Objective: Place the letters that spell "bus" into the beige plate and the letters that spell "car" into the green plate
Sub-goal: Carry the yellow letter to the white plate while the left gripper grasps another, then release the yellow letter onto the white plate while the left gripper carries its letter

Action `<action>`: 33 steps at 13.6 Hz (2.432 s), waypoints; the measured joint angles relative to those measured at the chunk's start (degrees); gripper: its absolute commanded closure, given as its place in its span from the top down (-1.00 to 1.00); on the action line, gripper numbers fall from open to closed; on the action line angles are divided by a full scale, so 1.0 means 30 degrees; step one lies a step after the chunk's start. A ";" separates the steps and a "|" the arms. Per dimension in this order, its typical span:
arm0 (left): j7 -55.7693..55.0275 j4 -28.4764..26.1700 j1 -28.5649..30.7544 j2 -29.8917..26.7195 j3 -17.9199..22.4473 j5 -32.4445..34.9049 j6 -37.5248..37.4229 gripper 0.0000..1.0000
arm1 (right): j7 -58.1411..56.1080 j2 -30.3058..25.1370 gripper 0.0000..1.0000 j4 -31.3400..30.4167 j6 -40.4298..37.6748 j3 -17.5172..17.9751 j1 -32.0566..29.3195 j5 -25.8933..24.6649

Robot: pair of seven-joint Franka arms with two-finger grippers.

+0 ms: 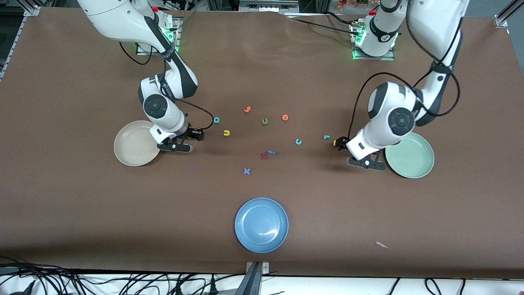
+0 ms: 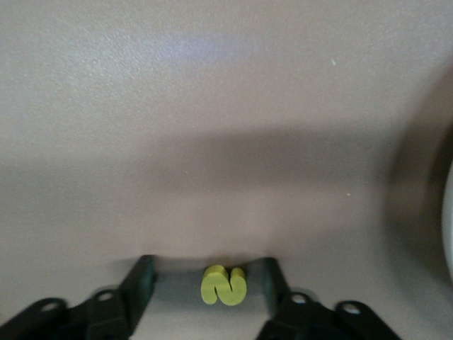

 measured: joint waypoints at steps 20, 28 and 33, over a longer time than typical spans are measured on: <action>-0.0644 -0.2348 -0.1112 0.1216 -0.0036 0.0000 0.2100 0.38 | -0.4455 -0.4072 -0.66 0.2845 -1.0359 -0.4528 -0.0074 0.0081; -0.0645 -0.2369 -0.1116 0.1058 -0.0053 0.0000 0.2068 0.31 | -1.1707 -0.1519 -0.58 0.1849 -0.7445 -0.6512 -0.1827 0.0367; -0.0646 -0.2353 -0.1128 0.0962 -0.0114 0.0000 0.2068 0.01 | -1.1838 -0.0857 0.99 0.1697 -0.6730 -0.6473 -0.1816 0.0415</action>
